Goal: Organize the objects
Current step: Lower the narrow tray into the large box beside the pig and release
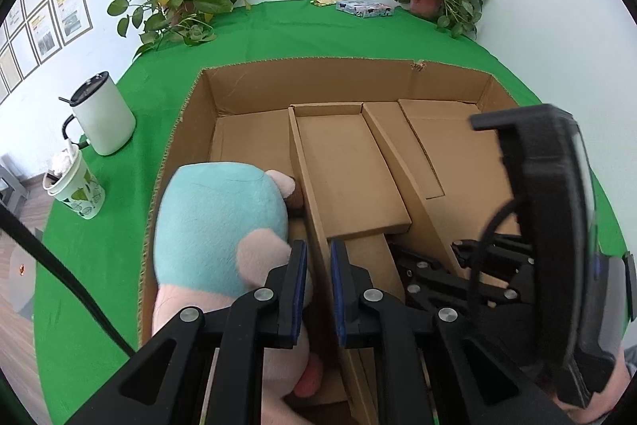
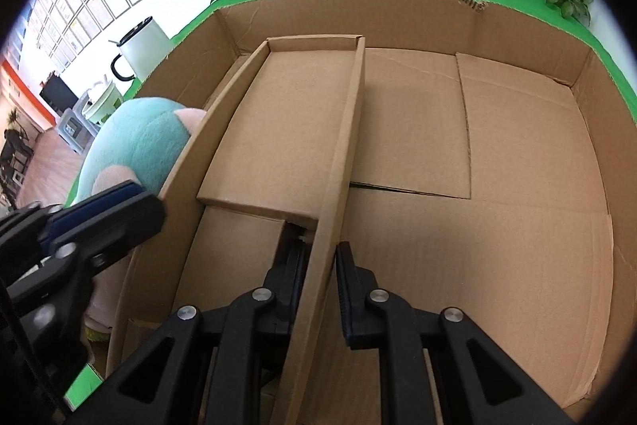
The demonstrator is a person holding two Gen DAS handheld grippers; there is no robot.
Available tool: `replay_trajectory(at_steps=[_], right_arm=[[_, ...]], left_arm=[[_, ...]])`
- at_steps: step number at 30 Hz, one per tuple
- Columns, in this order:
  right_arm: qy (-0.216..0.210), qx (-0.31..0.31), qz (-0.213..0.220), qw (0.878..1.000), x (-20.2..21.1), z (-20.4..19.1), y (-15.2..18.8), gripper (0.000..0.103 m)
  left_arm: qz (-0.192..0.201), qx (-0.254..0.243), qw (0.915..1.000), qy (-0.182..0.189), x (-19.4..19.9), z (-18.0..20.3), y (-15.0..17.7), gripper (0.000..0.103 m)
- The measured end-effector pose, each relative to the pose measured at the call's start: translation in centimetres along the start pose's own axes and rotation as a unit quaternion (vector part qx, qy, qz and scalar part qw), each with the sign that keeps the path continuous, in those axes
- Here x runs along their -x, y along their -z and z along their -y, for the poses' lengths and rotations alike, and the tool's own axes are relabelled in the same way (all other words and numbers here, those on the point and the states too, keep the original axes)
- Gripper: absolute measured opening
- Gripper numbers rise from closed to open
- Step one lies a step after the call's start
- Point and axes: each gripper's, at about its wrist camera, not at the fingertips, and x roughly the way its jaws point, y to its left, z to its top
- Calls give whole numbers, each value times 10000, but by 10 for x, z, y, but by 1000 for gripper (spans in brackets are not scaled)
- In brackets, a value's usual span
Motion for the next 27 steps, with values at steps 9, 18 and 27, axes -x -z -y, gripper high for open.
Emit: replay_trajectory(at_steps=[9, 18, 27], right_arm=[[298, 383, -77, 9988, -3, -14, -2, 15], [344, 268, 1012, 9939, 54, -13, 11, 60], [595, 831, 1892, 9766, 125, -26, 73, 79]], left_arm=[[240, 258, 9992, -162, 44, -22, 19, 24], [799, 398, 9958, -183, 86, -29, 44, 54], [1906, 49, 9795, -647, 140, 5, 82, 88]])
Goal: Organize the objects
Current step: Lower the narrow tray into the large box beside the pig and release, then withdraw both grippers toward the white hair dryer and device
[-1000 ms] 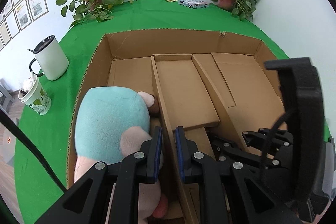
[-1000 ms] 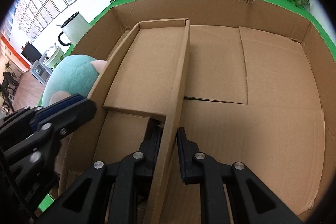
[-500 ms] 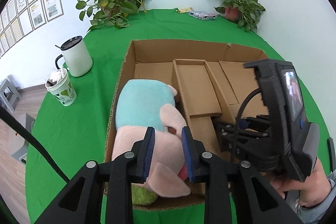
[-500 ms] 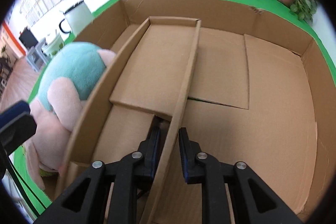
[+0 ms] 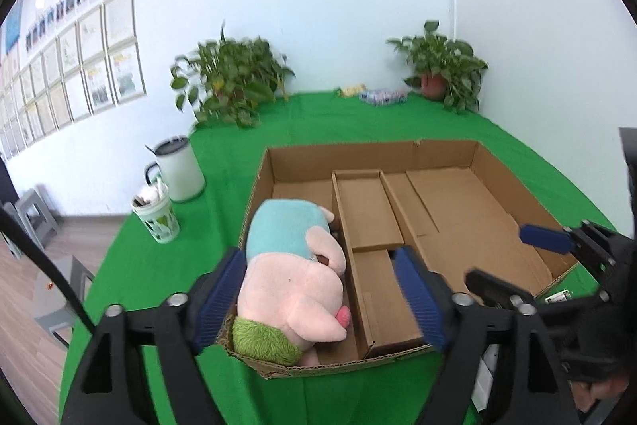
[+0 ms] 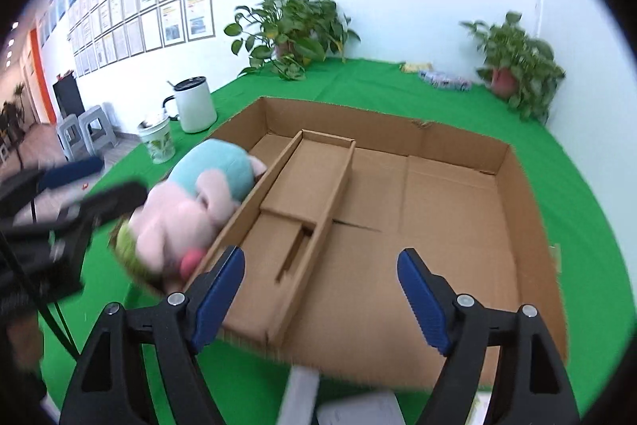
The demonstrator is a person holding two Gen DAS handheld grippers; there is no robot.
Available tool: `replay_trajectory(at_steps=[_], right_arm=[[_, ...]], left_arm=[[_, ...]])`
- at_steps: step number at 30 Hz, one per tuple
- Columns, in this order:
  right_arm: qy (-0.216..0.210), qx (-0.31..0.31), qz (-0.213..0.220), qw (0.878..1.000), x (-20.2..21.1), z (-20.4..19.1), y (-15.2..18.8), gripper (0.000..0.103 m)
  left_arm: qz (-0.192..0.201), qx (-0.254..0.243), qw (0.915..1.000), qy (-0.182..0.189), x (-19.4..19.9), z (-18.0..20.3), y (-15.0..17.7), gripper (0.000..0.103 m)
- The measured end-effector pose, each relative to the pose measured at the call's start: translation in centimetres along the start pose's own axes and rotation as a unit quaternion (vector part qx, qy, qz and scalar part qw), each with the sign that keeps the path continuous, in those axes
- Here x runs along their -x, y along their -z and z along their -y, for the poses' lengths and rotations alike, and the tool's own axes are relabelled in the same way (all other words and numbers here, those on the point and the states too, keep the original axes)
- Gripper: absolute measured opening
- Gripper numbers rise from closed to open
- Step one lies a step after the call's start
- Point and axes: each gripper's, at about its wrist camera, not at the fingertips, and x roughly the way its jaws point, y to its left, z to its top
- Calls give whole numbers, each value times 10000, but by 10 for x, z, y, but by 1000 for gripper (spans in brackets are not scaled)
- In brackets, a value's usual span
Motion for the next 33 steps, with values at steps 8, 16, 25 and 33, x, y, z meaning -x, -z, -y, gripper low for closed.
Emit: replay_trajectory(at_steps=[8, 16, 25, 33], right_arm=[[-7, -232, 171, 9996, 34, 9, 48, 79], [385, -593, 67, 9975, 42, 19, 71, 10], [429, -488, 349, 9973, 56, 25, 79, 89], [339, -510, 96, 9981, 51, 27, 92, 89]], left_arm=[[365, 92, 9991, 187, 50, 27, 23, 98], [-126, -40, 9980, 622, 54, 54, 42, 1], [69, 284, 9985, 454, 59, 55, 55, 94], [-80, 333, 9974, 635, 58, 53, 58, 94]])
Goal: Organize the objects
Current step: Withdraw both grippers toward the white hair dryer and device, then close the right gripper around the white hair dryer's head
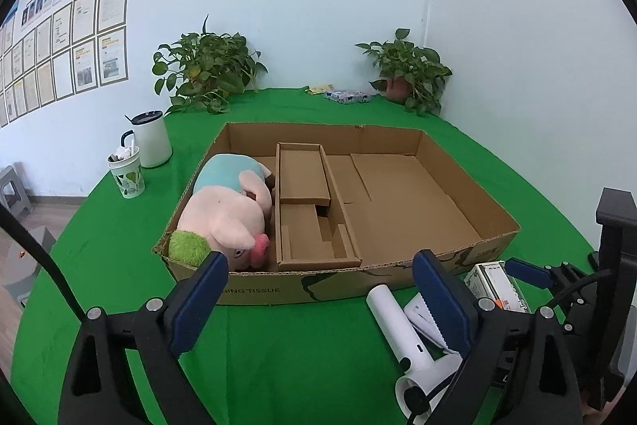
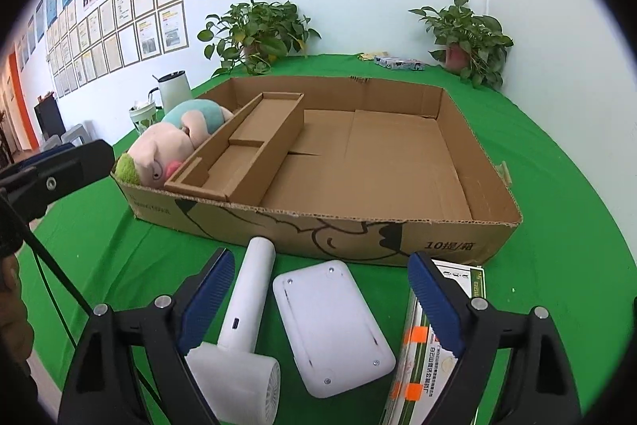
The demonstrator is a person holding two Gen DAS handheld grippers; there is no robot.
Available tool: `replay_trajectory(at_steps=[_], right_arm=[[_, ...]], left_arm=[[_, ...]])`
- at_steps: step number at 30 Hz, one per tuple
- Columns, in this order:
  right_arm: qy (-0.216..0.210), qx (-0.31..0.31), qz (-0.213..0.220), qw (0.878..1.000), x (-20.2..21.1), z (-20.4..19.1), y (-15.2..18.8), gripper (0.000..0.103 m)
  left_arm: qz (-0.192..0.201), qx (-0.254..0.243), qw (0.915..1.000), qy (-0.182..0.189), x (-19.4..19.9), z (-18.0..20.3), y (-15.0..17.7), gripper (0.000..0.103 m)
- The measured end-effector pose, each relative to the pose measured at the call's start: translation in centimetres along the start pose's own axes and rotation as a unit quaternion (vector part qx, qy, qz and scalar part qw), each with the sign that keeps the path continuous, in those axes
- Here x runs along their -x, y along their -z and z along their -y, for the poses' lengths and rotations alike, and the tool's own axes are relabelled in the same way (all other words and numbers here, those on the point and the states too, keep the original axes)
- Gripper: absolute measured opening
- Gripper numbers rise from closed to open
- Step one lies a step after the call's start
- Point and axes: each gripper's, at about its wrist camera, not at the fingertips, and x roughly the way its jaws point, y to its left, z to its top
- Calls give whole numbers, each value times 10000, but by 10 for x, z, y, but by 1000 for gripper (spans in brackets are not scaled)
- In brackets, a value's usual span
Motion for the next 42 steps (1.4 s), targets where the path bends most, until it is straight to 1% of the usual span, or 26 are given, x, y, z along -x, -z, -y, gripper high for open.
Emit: replay_trajectory(at_steps=[3, 6, 12, 14, 16, 19, 23, 24, 27, 30, 31, 33, 34, 35, 37, 38, 39, 40, 42], right_arm=[[-95, -4, -45, 9999, 1, -1, 5, 89], [-186, 44, 23, 9998, 7, -1, 7, 89], [-112, 126, 212, 9996, 17, 0, 1, 89], [-110, 103, 183, 9997, 17, 0, 0, 89], [-271, 116, 37, 9996, 14, 0, 4, 89], [-503, 173, -118, 9985, 13, -4, 15, 89], [-1065, 227, -400, 9932, 15, -18, 33, 89], [-1139, 267, -445, 9921, 15, -23, 36, 89], [-1050, 481, -544, 9918, 13, -38, 43, 88], [-926, 506, -702, 9919, 6, -43, 47, 86], [-854, 501, -727, 9924, 4, -43, 48, 85], [-723, 461, -819, 9929, -1, -41, 50, 75], [-771, 415, -901, 9921, -3, -41, 51, 69], [-790, 418, -952, 9914, -5, -41, 52, 60], [-673, 558, -926, 9919, -3, -45, 55, 59], [-653, 621, -912, 9918, -2, -47, 57, 59], [-687, 629, -918, 9914, 0, -48, 58, 59], [-755, 623, -936, 9908, 2, -48, 60, 59], [-816, 662, -961, 9898, 9, -49, 65, 59]], left_arm=[[-71, 18, 10000, 54, -2, 0, 2, 94], [-100, 25, 9999, 97, -4, -1, 3, 94], [-148, 133, 9997, 147, -7, -5, 1, 94], [-157, 149, 9996, 173, -8, -6, 2, 94], [-201, 186, 9994, 198, -9, -8, 4, 94], [-429, 300, 9979, 379, -17, -10, 10, 94], [-832, 473, 9930, 697, -34, -13, 22, 94], [-921, 517, 9913, 789, -40, -13, 25, 94], [-1173, 529, 9865, 1013, -56, -11, 30, 92], [-1369, 560, 9819, 1180, -71, -11, 31, 92], [-1407, 561, 9812, 1197, -75, -10, 31, 87], [-1533, 577, 9785, 1253, -83, -11, 31, 81], [-1572, 592, 9772, 1296, -86, -12, 30, 80], [-1594, 603, 9764, 1326, -88, -12, 31, 80], [-1629, 571, 9755, 1366, -92, -12, 32, 78], [-1667, 554, 9741, 1425, -94, -11, 33, 75], [-1736, 549, 9717, 1505, -96, -11, 34, 70], [-1817, 547, 9686, 1608, -98, -10, 36, 68], [-1977, 538, 9618, 1815, -100, -8, 41, 68]])
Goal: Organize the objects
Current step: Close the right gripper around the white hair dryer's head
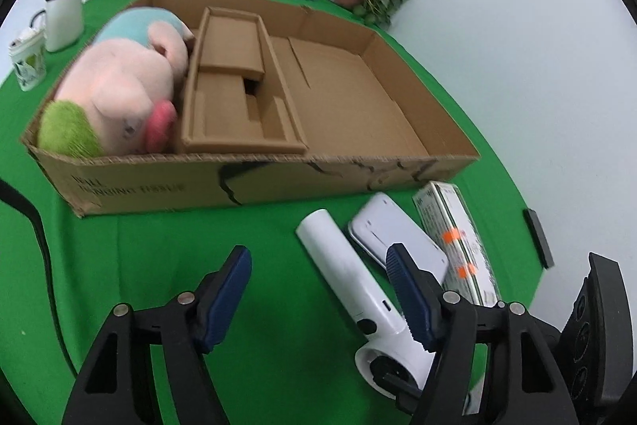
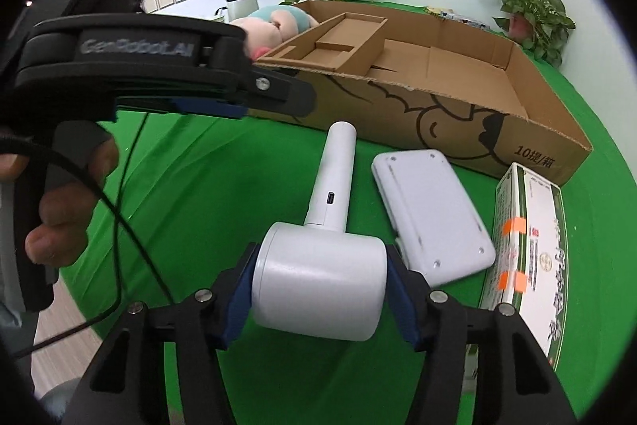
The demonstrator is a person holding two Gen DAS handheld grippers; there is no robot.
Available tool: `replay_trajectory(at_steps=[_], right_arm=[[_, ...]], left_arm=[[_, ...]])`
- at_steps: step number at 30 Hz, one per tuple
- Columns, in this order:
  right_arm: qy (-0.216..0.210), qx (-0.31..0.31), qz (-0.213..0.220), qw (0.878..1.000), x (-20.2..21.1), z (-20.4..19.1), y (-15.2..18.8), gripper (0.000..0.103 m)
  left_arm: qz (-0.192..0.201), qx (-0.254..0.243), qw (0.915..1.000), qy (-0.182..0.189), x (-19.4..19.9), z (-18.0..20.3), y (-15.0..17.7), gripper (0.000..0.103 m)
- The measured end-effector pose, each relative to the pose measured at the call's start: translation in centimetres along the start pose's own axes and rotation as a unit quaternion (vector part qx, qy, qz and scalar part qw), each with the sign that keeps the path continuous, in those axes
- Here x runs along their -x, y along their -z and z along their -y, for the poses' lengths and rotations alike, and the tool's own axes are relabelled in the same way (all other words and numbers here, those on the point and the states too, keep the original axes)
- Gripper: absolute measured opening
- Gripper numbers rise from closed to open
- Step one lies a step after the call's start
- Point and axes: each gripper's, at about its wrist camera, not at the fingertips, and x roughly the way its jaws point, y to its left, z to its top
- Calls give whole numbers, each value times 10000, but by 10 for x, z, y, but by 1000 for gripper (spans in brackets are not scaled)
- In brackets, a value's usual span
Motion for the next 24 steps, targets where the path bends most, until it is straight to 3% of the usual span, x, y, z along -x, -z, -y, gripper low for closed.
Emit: replay_trajectory(at_steps=[3, 5, 7, 11, 13, 15, 19, 24], right_arm=[[-83, 16, -73, 9999, 11, -6, 11, 59], [-143, 10, -62, 9999, 15, -8, 16, 74], [-142, 12, 38, 9999, 18, -9, 17, 82], [-167, -105, 35, 9998, 13, -5, 13, 82], [-133, -206, 57, 9997, 10, 0, 9, 82], [-209, -353, 60, 9991, 6, 6, 7, 82], [-392, -454, -12, 9982, 1, 10, 12, 81], [-491, -431, -59, 9978, 4, 4, 21, 63]], left_arm=[[-285, -15, 9993, 258, -9, 2, 10, 68], [-387, 41, 9985, 373, -15, 2, 14, 68], [-511, 108, 9973, 513, -23, 2, 16, 68], [-752, 227, 9947, 667, -36, 0, 12, 68], [-884, 354, 9921, 811, -44, -3, 11, 58], [-1025, 480, 9894, 907, -51, -6, 13, 56], [-996, 373, 9897, 955, -50, -2, 18, 53], [-982, 337, 9891, 1040, -48, -1, 25, 50]])
